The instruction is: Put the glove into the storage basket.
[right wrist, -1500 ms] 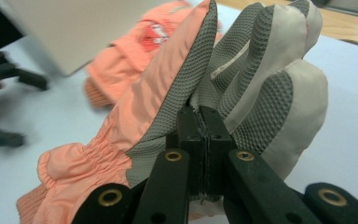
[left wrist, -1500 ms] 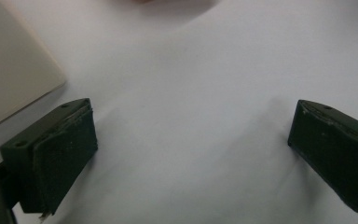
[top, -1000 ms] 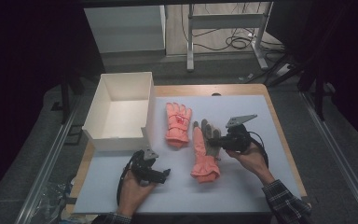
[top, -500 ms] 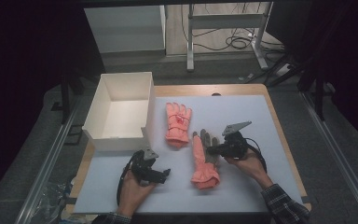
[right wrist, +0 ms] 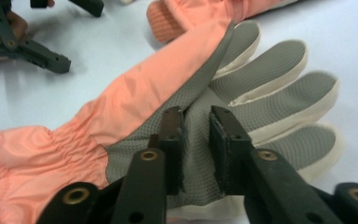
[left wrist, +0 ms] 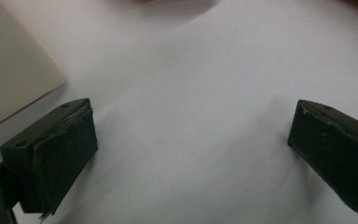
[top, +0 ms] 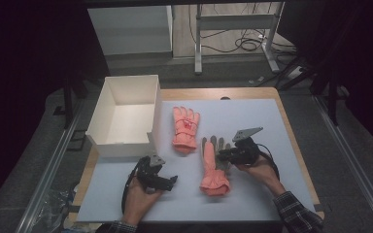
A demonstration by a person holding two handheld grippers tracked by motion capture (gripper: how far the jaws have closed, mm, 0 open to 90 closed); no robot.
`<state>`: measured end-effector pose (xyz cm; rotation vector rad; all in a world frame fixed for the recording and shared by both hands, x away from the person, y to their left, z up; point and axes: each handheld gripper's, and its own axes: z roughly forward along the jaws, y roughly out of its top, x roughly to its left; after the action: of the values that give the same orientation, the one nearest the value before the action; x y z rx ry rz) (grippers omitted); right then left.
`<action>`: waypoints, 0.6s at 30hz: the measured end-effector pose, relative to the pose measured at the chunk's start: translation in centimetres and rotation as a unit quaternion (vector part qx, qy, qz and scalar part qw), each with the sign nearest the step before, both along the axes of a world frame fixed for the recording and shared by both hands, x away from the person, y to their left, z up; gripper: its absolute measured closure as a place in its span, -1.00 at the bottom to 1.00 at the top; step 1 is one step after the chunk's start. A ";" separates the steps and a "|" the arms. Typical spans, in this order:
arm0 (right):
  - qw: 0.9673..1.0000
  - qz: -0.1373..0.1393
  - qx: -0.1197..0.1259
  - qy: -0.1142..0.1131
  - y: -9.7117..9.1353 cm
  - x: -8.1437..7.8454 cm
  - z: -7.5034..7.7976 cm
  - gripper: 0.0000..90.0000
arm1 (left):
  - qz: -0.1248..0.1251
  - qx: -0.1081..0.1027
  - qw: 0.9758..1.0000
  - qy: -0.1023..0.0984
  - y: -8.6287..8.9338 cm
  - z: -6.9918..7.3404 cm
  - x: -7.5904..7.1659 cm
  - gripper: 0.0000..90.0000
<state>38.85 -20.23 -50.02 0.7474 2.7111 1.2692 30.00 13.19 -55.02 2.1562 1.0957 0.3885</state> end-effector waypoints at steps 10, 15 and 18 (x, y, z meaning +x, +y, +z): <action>1.000 -0.014 -0.004 -0.025 0.1 0.2 2.1 0.28 | 0.000 0.000 1.000 0.000 0.0 0.0 0.0 -0.98; 0.999 -0.016 -0.004 -0.039 0.7 0.7 3.1 0.14 | 0.000 0.000 1.000 0.000 0.0 0.0 0.0 -0.98; 0.999 -0.019 -0.007 -0.046 1.2 1.0 3.6 0.07 | -0.001 0.001 1.000 -0.001 0.0 0.0 0.0 -0.98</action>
<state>39.85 -19.05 -46.40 0.7169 2.6175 1.2441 30.02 13.21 -55.01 2.1583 1.0927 0.3896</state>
